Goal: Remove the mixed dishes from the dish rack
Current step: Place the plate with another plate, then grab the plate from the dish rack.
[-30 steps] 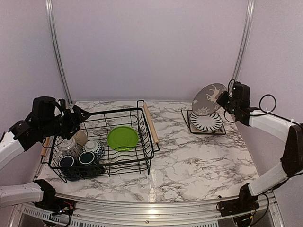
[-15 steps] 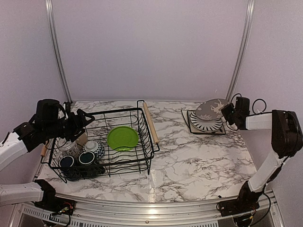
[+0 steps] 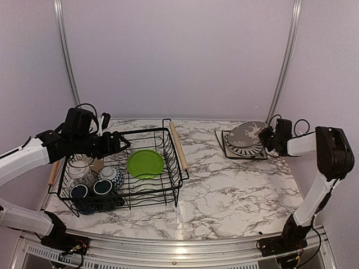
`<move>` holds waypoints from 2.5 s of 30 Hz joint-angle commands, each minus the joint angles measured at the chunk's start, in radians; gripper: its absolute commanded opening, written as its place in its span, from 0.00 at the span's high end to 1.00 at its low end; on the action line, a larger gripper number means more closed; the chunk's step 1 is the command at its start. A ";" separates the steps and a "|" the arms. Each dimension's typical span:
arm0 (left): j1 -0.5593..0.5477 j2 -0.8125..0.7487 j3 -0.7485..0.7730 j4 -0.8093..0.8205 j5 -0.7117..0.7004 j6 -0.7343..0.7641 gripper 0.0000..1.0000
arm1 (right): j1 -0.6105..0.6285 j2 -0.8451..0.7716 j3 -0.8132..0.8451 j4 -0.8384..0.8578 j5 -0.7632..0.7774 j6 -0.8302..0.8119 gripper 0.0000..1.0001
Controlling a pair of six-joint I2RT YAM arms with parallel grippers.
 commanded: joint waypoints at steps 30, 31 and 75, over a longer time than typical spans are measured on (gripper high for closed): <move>-0.007 0.527 0.408 -0.188 0.046 0.575 0.06 | -0.008 -0.145 0.007 -0.210 0.055 -0.292 0.24; -0.007 0.529 0.412 -0.192 0.051 0.587 0.05 | -0.006 -0.150 0.005 -0.218 0.058 -0.302 0.23; -0.019 0.433 0.330 -0.110 -0.028 0.951 0.90 | 0.251 -0.567 -0.005 -0.437 0.177 -0.754 0.18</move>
